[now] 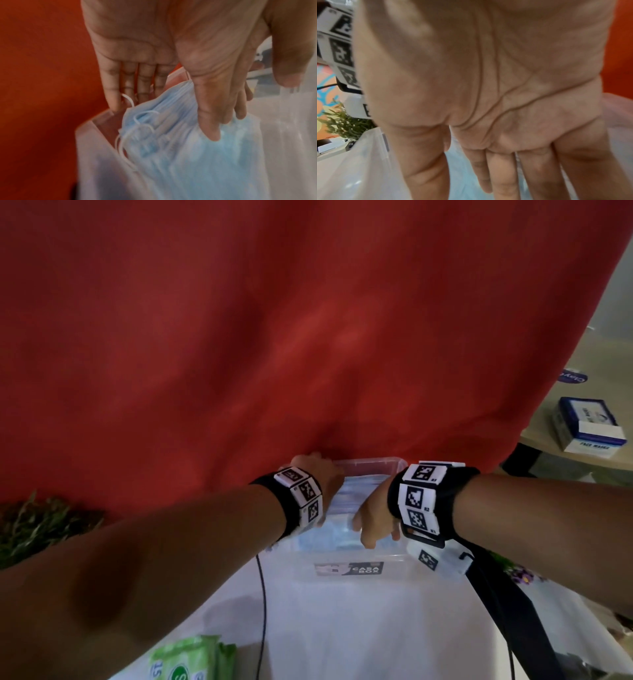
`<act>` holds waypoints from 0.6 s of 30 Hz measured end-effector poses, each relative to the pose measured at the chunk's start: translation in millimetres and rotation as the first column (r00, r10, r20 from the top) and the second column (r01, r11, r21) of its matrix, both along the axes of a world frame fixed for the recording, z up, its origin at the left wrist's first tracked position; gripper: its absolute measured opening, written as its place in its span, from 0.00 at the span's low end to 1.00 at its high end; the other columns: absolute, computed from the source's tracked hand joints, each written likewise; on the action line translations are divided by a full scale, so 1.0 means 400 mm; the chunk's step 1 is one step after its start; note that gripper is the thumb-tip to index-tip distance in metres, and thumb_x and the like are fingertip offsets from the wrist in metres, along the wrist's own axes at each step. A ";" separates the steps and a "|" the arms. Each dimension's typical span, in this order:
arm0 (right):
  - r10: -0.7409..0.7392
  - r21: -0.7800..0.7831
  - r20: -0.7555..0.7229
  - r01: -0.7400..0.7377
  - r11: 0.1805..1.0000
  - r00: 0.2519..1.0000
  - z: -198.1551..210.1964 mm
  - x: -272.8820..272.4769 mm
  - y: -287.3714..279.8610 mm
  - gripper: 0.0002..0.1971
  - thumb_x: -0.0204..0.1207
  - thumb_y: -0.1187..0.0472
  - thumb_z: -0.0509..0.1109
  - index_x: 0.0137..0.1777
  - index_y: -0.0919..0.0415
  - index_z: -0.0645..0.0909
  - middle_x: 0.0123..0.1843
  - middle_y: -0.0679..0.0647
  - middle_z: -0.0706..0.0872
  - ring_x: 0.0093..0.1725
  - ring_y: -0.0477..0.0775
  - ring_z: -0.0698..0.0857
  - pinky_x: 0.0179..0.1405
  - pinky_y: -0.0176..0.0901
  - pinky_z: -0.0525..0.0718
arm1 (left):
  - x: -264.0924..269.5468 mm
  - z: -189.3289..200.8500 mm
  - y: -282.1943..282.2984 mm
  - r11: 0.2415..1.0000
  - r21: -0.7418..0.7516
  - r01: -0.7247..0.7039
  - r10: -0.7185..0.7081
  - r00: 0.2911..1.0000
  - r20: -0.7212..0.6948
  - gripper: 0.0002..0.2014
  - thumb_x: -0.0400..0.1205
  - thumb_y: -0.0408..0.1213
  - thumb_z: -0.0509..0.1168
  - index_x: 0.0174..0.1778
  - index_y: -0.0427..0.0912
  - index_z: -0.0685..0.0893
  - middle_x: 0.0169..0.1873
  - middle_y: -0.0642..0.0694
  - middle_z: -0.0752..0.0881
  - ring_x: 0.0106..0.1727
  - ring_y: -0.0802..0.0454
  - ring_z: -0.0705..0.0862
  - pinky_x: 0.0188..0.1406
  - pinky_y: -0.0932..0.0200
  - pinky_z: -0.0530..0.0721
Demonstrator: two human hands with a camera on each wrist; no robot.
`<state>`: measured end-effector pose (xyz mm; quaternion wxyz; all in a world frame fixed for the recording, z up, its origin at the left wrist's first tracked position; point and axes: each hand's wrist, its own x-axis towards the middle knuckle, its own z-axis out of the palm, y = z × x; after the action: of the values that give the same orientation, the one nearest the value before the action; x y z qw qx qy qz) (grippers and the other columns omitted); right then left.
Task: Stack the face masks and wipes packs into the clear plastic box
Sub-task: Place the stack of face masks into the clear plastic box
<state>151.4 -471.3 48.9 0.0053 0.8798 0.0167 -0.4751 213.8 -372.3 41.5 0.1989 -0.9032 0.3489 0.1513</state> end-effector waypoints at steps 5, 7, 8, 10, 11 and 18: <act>0.016 -0.003 -0.010 -0.016 1.000 1.000 0.003 -0.010 0.021 0.24 0.88 0.56 0.54 0.82 0.62 0.65 0.61 0.54 0.77 0.54 0.53 0.76 0.53 0.40 0.70 | 0.003 -0.014 -0.009 0.993 0.027 -0.113 0.116 0.965 -0.235 0.37 0.73 0.42 0.79 0.78 0.37 0.74 0.74 0.41 0.80 0.73 0.42 0.79 0.67 0.51 0.77; 0.032 -0.008 -0.006 -0.032 0.999 0.999 0.001 -0.010 0.019 0.24 0.88 0.55 0.53 0.81 0.62 0.66 0.65 0.54 0.78 0.60 0.56 0.78 0.58 0.42 0.72 | 0.003 -0.014 -0.011 0.992 0.013 -0.124 0.123 0.961 -0.248 0.35 0.74 0.37 0.78 0.77 0.37 0.74 0.73 0.41 0.81 0.72 0.41 0.80 0.64 0.54 0.77; 0.040 -0.012 -0.010 -0.040 0.999 0.999 -0.001 -0.010 0.017 0.25 0.88 0.54 0.54 0.82 0.62 0.64 0.72 0.56 0.77 0.67 0.58 0.78 0.64 0.44 0.73 | 0.004 -0.016 -0.009 0.992 -0.006 -0.123 0.118 0.965 -0.234 0.32 0.74 0.36 0.78 0.74 0.39 0.77 0.69 0.41 0.83 0.68 0.41 0.83 0.61 0.55 0.78; 0.060 -0.031 -0.005 -0.061 0.998 0.998 -0.002 -0.013 0.016 0.27 0.88 0.54 0.54 0.83 0.65 0.61 0.81 0.60 0.70 0.78 0.58 0.72 0.73 0.44 0.68 | -0.006 -0.013 -0.006 0.996 -0.054 -0.075 0.070 0.994 -0.081 0.26 0.72 0.36 0.77 0.67 0.44 0.79 0.60 0.44 0.88 0.58 0.40 0.87 0.60 0.49 0.84; 0.073 -0.042 0.009 -0.073 0.996 0.997 -0.001 -0.016 0.016 0.27 0.88 0.55 0.54 0.83 0.66 0.60 0.82 0.61 0.69 0.79 0.59 0.70 0.75 0.45 0.67 | -0.016 -0.011 -0.010 0.999 -0.050 -0.022 0.023 1.000 0.019 0.26 0.73 0.35 0.76 0.67 0.45 0.78 0.58 0.44 0.87 0.58 0.40 0.86 0.59 0.47 0.85; 0.085 -0.029 0.034 -0.084 0.996 0.996 0.003 -0.023 0.019 0.24 0.88 0.55 0.54 0.78 0.68 0.68 0.64 0.61 0.78 0.60 0.61 0.79 0.58 0.46 0.73 | -0.035 -0.016 -0.019 0.999 -0.031 -0.011 0.013 0.997 0.081 0.14 0.73 0.36 0.75 0.52 0.47 0.82 0.54 0.46 0.86 0.54 0.42 0.85 0.50 0.51 0.83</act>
<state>142.3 -463.7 50.2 0.0378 0.8863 0.0473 -0.4592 199.9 -379.8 35.1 0.1982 -0.9136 0.3374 0.1106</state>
